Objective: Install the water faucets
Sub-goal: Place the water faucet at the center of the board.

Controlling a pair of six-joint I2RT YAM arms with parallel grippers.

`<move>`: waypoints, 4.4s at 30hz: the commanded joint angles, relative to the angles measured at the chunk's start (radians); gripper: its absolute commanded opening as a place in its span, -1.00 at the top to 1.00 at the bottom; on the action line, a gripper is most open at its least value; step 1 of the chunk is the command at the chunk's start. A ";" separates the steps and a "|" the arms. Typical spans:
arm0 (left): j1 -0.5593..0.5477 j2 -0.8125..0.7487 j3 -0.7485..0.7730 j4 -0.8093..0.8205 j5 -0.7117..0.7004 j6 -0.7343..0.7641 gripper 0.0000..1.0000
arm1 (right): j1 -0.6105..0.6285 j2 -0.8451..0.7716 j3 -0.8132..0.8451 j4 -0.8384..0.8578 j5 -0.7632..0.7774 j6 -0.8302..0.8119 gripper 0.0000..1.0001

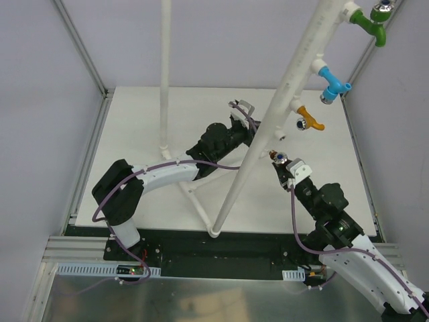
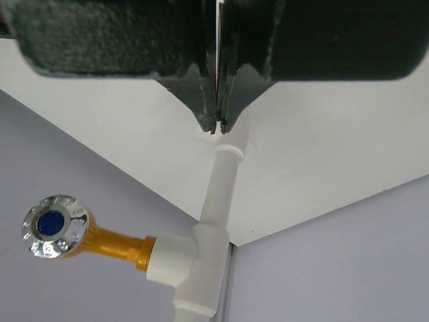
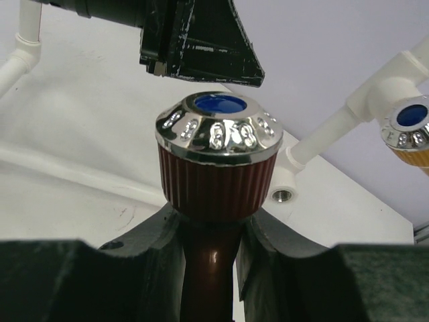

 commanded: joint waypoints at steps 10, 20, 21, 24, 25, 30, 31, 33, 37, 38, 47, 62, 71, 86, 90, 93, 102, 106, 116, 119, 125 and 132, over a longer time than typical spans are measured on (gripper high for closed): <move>-0.008 -0.016 -0.125 0.122 -0.034 -0.046 1.00 | 0.006 0.008 0.046 0.021 0.026 0.100 1.00; 0.127 -0.121 -0.168 0.000 0.022 -0.065 1.00 | 0.006 0.169 0.325 -0.134 0.034 0.232 1.00; 0.160 -0.130 -0.149 -0.037 0.027 -0.063 1.00 | 0.008 0.201 0.380 -0.190 0.022 0.238 1.00; 0.266 -0.158 -0.091 -0.189 0.093 -0.097 1.00 | 0.006 0.316 0.638 -0.361 0.098 0.368 1.00; 0.300 -0.164 -0.083 -0.213 0.111 -0.123 1.00 | 0.008 0.364 0.778 -0.439 0.124 0.404 1.00; 0.346 -0.182 -0.126 -0.191 0.188 -0.172 1.00 | 0.110 0.634 1.485 -0.795 0.244 0.502 1.00; 0.346 -0.178 -0.129 -0.191 0.211 -0.181 1.00 | 0.144 0.669 1.583 -0.832 0.264 0.498 1.00; 0.346 -0.168 -0.129 -0.191 0.239 -0.196 1.00 | 0.163 0.746 1.777 -0.928 0.316 0.499 1.00; 0.346 -0.155 -0.122 -0.209 0.234 -0.192 1.00 | 0.163 0.800 1.857 -1.028 0.364 0.514 1.00; 0.346 -0.156 -0.120 -0.212 0.234 -0.189 1.00 | 0.163 0.800 1.848 -1.042 0.358 0.516 1.00; 0.345 -0.188 -0.146 -0.223 0.283 -0.212 1.00 | 0.163 0.751 1.713 -1.022 0.388 0.525 1.00; 0.334 -0.277 -0.275 -0.295 0.359 -0.204 1.00 | 0.166 0.617 1.358 -0.849 0.418 0.545 1.00; 0.334 -0.276 -0.315 -0.278 0.290 -0.183 1.00 | 0.164 0.521 1.029 -0.705 0.444 0.634 1.00; 0.336 -0.242 -0.464 -0.146 0.355 -0.085 0.75 | 0.166 0.367 0.663 -0.544 0.493 0.743 1.00; 0.336 -0.239 -0.500 -0.100 0.397 -0.078 0.73 | 0.166 0.344 0.586 -0.524 0.468 0.781 1.00; 0.336 -0.231 -0.496 -0.117 0.380 -0.100 0.68 | 0.164 0.335 0.546 -0.518 0.454 0.812 1.00; 0.319 -0.300 -0.525 -0.195 0.382 -0.099 0.02 | 0.166 0.284 0.436 -0.515 0.473 0.881 1.00; 0.206 -0.369 -0.562 -0.233 0.305 0.081 -0.06 | 0.164 0.258 0.388 -0.502 0.482 0.907 1.00; -0.010 -0.506 -0.669 -0.243 0.110 0.198 -0.10 | 0.103 0.341 0.423 -0.527 0.306 0.939 1.00; -0.007 -0.575 -0.718 -0.243 0.000 0.146 -0.10 | 0.092 0.410 0.429 -0.519 0.149 0.935 1.00; -0.007 -0.665 -0.752 -0.330 -0.085 -0.021 -0.10 | 0.094 0.583 0.391 -0.395 -0.063 0.956 1.00; -0.008 -0.803 -0.816 -0.368 -0.071 -0.019 -0.11 | 0.113 0.842 0.346 -0.213 -0.076 1.005 0.80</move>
